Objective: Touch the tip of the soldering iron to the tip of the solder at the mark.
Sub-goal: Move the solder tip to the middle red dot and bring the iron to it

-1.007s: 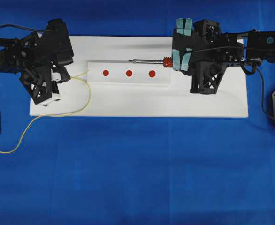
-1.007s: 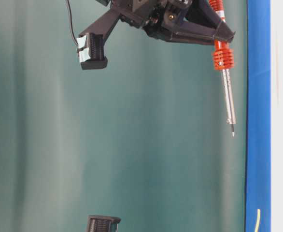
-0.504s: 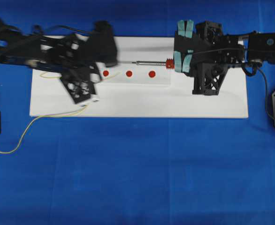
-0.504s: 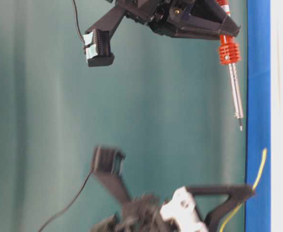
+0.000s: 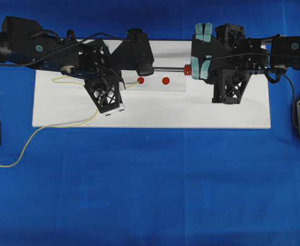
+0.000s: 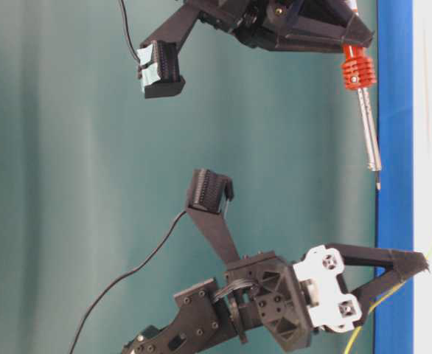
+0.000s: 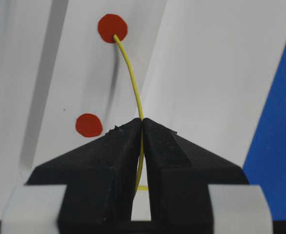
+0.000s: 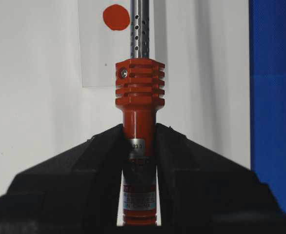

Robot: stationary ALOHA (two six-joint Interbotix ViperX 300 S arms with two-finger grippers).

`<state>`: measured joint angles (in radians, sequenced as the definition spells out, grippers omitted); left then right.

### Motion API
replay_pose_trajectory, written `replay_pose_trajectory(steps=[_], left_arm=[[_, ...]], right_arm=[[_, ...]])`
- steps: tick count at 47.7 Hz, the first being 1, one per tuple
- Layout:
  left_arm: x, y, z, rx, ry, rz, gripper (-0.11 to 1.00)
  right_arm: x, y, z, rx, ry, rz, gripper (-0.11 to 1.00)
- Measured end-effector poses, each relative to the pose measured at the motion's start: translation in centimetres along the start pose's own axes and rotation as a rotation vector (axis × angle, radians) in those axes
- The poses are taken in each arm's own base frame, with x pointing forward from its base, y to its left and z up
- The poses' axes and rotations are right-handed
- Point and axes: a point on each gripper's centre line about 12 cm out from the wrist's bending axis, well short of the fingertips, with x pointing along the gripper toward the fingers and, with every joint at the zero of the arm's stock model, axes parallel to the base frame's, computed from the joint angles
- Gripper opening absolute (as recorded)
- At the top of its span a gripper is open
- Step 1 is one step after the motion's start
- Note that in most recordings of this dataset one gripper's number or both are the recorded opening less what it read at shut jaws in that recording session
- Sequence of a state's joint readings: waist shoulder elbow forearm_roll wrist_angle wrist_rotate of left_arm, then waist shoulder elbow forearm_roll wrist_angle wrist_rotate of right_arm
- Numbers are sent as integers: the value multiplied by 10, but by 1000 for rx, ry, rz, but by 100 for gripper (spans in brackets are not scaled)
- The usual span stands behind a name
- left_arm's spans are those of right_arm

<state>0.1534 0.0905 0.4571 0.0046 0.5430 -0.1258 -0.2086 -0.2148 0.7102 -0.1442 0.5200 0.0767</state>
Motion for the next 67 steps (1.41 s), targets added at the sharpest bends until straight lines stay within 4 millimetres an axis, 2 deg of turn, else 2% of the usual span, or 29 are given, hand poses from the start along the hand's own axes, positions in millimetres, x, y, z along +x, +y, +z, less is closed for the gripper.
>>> replay_pose_trajectory(steps=[27,46,67], left_arm=[[2,0,0,2,14,2,1],[2,1,-1,0,20,3,1],[2,0,2,3,21,4,1]], right_arm=[[1,0,-1,3,5,1,6],[24,4,-3,-3,67,8,6],[38,11,-2,-19,70,21,6]])
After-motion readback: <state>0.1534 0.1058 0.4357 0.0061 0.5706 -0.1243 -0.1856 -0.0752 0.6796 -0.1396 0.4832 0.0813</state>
